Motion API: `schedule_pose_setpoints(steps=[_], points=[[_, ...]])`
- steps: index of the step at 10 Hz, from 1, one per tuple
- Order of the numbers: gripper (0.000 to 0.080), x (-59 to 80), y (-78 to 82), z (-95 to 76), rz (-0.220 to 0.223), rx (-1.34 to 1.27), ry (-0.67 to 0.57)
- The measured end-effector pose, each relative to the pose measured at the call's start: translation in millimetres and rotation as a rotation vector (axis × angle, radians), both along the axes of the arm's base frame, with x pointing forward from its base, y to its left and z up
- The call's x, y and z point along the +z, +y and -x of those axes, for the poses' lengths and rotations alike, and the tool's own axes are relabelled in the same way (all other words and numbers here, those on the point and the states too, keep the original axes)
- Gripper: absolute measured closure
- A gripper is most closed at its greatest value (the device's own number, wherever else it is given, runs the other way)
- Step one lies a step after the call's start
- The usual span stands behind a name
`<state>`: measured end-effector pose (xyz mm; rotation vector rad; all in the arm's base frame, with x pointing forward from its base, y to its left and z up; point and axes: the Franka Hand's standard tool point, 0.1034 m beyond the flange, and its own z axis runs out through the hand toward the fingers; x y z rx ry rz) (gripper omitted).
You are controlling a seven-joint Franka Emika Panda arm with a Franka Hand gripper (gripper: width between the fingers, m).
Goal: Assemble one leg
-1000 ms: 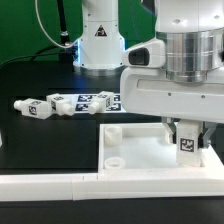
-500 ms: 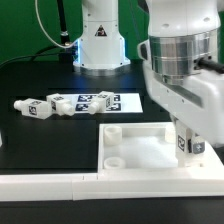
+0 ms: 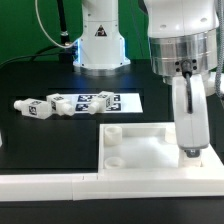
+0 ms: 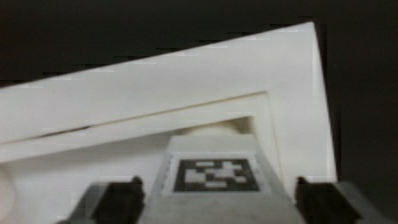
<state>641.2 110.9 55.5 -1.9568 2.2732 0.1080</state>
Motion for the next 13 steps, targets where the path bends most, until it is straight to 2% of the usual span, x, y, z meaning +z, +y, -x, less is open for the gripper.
schedule_pose_setpoints(steps=[1,2,3,4,6,7,8,10,11,12,13], points=[[0.0308,-0.2,1.1,0.9,0.012,0.182,-0.025],[0.0185,1.8,6.1,0.7,0.022,0.387,-0.057],[0.0161,5.2,11.9,0.5,0.027,0.562,-0.088],[0.0161,9.6,16.2,0.3,0.035,0.604,-0.096],[0.0152,7.5,12.0,0.3,0.049,0.730,-0.109],[0.0151,7.3,10.7,0.5,0.074,0.861,-0.117],[0.0151,7.1,8.0,0.3,0.124,1.091,-0.123],[0.0151,8.8,-1.1,-3.7,0.156,1.417,-0.149],[0.0278,8.3,0.3,-2.9,0.153,1.365,-0.143],[0.0278,8.3,0.2,-2.9,0.153,1.352,-0.141],[0.0417,8.2,-0.4,-2.9,0.153,1.351,-0.141]])
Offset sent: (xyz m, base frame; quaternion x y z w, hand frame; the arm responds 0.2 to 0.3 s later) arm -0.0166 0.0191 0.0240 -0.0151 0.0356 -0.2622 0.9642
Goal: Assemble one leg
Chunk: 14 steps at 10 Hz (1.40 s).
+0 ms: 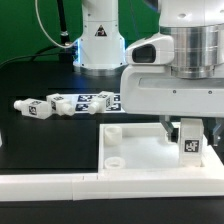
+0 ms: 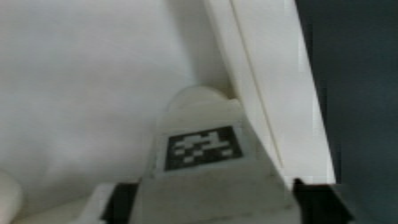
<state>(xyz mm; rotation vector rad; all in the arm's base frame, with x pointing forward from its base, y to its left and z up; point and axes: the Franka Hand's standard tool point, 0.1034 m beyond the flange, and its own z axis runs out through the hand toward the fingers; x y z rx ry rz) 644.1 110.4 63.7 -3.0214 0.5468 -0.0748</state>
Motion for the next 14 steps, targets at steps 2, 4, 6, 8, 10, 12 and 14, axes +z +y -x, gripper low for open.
schedule_pose_setpoints(steps=[2,4,6,8,10,12,14], points=[[0.0504,-0.1,-4.6,-0.1,0.003,-0.084,0.005],[0.0504,-0.1,-7.0,0.4,0.003,-0.219,0.015],[0.0504,0.1,-10.2,0.7,0.017,-0.224,0.014],[0.0504,0.0,-11.2,0.6,0.017,-0.222,0.014],[0.0504,7.7,-8.5,1.4,0.013,-0.207,0.027],[0.0270,38.1,-4.2,-3.8,-0.008,-0.207,0.017],[0.0187,39.3,-5.8,-4.1,-0.009,-0.210,0.014]])
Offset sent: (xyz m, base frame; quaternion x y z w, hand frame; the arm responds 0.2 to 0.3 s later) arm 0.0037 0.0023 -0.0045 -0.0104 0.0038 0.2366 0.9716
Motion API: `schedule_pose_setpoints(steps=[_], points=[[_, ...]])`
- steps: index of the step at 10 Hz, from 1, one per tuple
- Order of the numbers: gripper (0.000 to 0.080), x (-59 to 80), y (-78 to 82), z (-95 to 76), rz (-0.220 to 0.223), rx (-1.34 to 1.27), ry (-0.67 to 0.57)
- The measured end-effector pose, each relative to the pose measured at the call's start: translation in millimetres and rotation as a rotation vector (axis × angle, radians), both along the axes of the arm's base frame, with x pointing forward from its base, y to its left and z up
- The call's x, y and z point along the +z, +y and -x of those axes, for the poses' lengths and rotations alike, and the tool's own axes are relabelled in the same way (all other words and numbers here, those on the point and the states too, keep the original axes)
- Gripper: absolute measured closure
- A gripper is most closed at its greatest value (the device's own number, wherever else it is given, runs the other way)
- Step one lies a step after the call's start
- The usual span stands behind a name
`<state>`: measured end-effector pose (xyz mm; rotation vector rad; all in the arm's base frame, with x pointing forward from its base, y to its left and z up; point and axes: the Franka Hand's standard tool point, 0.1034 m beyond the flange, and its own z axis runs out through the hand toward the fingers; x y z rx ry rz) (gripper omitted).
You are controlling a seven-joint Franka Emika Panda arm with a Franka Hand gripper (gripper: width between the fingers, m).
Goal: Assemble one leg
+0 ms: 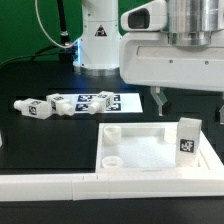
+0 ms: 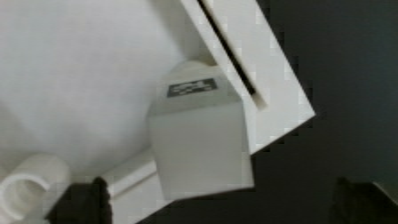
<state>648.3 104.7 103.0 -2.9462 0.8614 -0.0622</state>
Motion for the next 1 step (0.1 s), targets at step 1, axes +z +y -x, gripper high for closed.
schedule_pose_setpoints(steps=[1], points=[[0.0157,-0.3,0.0,0.1,0.000,0.000,0.000]])
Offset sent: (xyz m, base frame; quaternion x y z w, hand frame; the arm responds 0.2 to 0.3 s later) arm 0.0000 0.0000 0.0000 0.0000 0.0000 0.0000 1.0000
